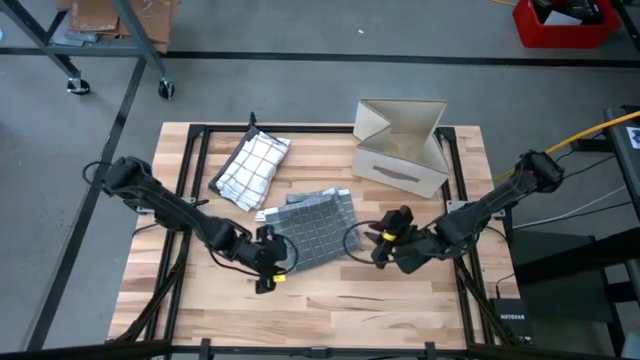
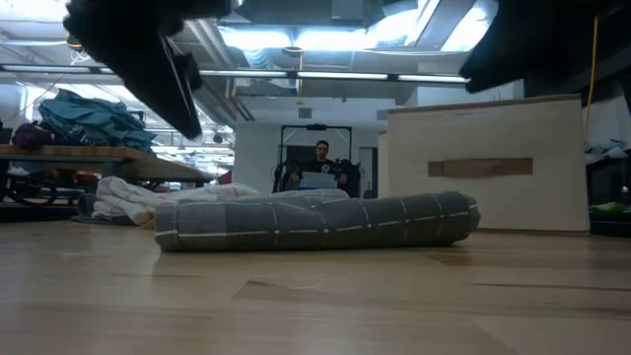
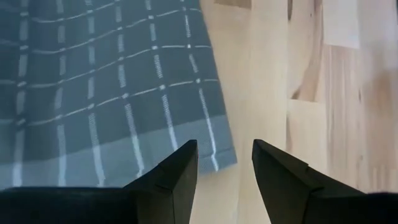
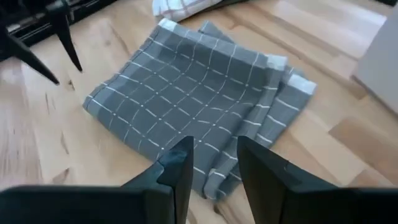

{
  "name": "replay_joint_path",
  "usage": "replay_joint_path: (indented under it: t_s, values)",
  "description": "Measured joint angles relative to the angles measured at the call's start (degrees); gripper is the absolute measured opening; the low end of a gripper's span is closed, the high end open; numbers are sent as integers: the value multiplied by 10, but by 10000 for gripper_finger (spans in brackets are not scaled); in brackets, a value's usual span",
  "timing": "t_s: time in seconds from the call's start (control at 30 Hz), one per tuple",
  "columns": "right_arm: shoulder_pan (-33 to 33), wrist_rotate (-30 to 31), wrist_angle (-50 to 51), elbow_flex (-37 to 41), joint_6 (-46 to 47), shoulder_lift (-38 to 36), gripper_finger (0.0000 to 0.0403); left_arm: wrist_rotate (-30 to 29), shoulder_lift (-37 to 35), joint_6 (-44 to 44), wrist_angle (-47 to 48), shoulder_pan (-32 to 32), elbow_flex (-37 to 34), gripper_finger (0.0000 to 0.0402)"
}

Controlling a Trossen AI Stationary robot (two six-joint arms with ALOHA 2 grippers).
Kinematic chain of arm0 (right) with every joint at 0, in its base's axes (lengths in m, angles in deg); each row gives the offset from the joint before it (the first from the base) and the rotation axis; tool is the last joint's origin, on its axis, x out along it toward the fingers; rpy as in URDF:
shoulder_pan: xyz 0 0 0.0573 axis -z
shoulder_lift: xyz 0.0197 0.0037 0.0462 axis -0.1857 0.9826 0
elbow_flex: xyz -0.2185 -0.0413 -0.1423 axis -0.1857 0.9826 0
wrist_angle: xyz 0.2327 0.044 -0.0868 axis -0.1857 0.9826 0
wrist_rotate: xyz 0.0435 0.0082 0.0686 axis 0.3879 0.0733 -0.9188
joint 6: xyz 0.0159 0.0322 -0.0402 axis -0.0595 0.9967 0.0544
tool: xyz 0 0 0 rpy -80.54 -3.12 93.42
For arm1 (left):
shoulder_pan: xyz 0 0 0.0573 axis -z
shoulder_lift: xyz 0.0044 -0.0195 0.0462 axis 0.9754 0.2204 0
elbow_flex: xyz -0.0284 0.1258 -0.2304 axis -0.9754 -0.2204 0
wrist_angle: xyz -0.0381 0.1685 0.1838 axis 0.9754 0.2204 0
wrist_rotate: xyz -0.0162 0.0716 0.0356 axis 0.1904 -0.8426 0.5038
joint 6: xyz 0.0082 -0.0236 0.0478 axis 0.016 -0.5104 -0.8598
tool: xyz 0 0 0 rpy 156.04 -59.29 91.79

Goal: Fold towel
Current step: Fold the gray white kitchen towel

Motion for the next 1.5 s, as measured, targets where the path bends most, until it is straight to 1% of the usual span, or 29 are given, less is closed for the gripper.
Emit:
replay_joint_path:
  t_s: [0.13,0.27,0.37,0.47,0.53,0.63,0.7,0.97,1.07,1.2,1.3,1.43,1.5]
  values:
    - [7,-15,-13,4,1,34,127,-1,49,-11,-57,6,0,145]
    - [7,-66,-18,4,1,62,127,0,88,-5,-105,17,0,145]
    - [7,-83,-22,4,4,85,127,0,99,-1,-109,21,0,145]
    - [7,-100,-56,4,-4,104,127,0,99,6,-109,22,0,145]
    - [10,-111,-84,4,-67,121,127,-8,99,6,-110,21,0,145]
    - [11,-165,-120,4,-205,142,127,-20,99,6,-109,20,0,145]
    - [11,-185,-135,4,-266,159,127,-21,99,6,-108,19,0,145]
    - [34,-210,-92,-34,-351,200,127,-21,98,5,-93,17,0,145]
    - [50,-215,-58,-58,-376,207,127,-20,98,8,-90,15,0,145]
    - [72,-221,10,-91,-389,220,127,-19,98,34,-82,8,0,145]
    - [85,-221,36,-107,-395,222,127,-19,98,52,-82,5,0,145]
    - [95,-220,31,-113,-397,222,127,-19,98,45,-84,4,0,145]
    - [98,-220,31,-113,-414,222,127,-19,98,31,-85,6,0,145]
